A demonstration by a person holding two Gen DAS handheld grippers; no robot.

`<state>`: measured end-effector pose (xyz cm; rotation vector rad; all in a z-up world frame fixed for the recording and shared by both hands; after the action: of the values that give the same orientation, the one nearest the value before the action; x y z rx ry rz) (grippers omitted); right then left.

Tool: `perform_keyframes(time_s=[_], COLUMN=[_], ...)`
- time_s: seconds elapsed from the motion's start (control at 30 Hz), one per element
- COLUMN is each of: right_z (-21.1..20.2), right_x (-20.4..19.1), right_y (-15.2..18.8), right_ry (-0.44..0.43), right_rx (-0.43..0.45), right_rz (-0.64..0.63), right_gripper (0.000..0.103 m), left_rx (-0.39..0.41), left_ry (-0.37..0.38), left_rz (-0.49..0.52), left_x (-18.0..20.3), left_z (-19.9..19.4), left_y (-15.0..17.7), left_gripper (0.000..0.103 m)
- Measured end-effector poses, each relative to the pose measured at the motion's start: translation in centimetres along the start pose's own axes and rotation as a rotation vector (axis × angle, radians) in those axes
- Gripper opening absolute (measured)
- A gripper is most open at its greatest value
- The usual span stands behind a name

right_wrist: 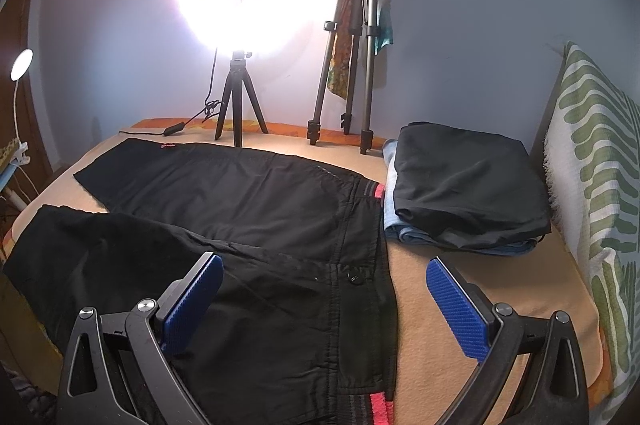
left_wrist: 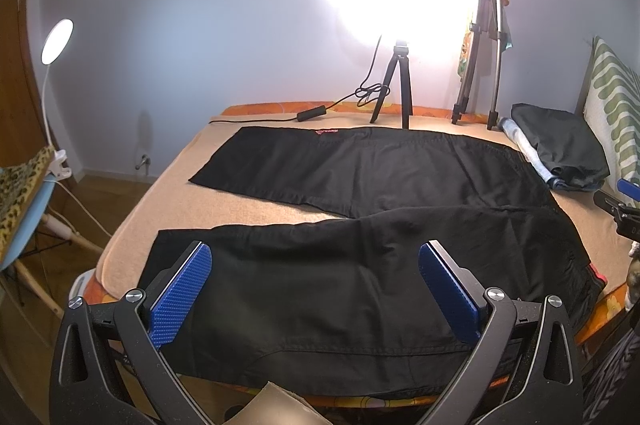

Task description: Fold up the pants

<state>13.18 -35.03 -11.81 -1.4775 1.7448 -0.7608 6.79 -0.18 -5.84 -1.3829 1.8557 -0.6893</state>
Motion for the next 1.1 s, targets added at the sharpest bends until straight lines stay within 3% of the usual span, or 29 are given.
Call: perform_keyframes(time_s=[0.6, 0.7, 0.87, 1.03, 1.1], right_z=[0.3, 0.1, -0.5, -1.0, -0.9], right_x=[-0.6, -1.0, -1.3, -2.2, -2.8], right_y=[0.6, 0.9, 1.1, 1.5, 2.2], right_ry=[-0.034, -0.072, -0.075, -0.206, -0.218], right_rx=[-0.021, -0.028, 0.007, -0.006, -0.021], right_rz=[-0.012, -0.018, -0.066, -0.062, -0.108], right_gripper=[0.103, 0.103, 0.103, 0.103, 0.103], left_rx=[-0.015, -0.029, -0.036, -0.008, -0.019], left_ry=[-0.02, 0.009, -0.008, -0.018, -0.032], left_rz=[0.003, -0.033, -0.076, -0.057, -0.057], left_x=[-0.9, -1.6, -3.0, -4.0, -5.0], left_z=[0.5, 1.0, 1.3, 0.9, 1.0], left_y=[0.6, 1.2, 1.9, 1.3, 1.8], left_gripper=[0.103, 0.103, 0.103, 0.101, 0.1])
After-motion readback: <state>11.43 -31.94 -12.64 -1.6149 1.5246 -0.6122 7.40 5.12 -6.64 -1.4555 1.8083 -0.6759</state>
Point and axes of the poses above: each gripper's, at about its wrist camera, not at the fingertips, and z roughly the way its jaws point, x to its right, y to its underside, the point moved 9 cm from there along z, roughly the way its jaws point, and after that the axes turned 15 degrees about z, right-handed, at the moved point
